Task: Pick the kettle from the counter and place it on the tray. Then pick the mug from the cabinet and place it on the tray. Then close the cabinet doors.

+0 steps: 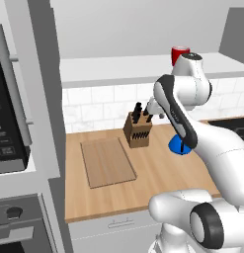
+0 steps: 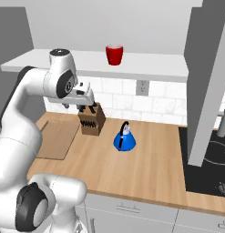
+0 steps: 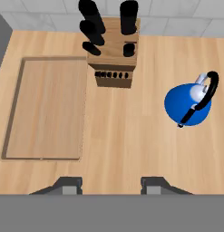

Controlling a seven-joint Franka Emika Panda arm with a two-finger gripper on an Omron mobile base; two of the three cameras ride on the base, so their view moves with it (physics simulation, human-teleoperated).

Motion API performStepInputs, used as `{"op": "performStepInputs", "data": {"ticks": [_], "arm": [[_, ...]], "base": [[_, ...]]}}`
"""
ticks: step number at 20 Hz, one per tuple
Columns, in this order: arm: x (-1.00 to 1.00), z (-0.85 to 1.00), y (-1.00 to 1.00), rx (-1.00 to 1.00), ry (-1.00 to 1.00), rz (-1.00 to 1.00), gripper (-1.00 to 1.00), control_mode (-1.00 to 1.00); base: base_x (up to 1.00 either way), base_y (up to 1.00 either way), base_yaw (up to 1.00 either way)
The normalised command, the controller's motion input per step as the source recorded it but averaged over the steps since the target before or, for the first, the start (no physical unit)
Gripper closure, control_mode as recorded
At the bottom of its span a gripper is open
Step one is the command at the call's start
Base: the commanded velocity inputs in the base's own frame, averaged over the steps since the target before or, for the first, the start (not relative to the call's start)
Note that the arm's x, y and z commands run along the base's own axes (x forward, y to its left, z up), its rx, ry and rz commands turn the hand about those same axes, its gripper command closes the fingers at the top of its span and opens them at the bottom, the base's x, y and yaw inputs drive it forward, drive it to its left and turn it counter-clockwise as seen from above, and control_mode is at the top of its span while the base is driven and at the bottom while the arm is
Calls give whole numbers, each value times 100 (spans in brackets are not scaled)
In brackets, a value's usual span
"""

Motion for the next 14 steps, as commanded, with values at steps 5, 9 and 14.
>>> {"op": "performStepInputs", "data": {"ticks": [5, 9, 14], "arm": [[-13, -7, -9, 0, -3, 0, -100, -100], [-40, -25, -30, 0, -21, 0, -100, -100], [-35, -30, -42, 0, -13, -3, -100, -100]], "base": [[0, 0, 0], [0, 0, 0], [0, 0, 0]]}}
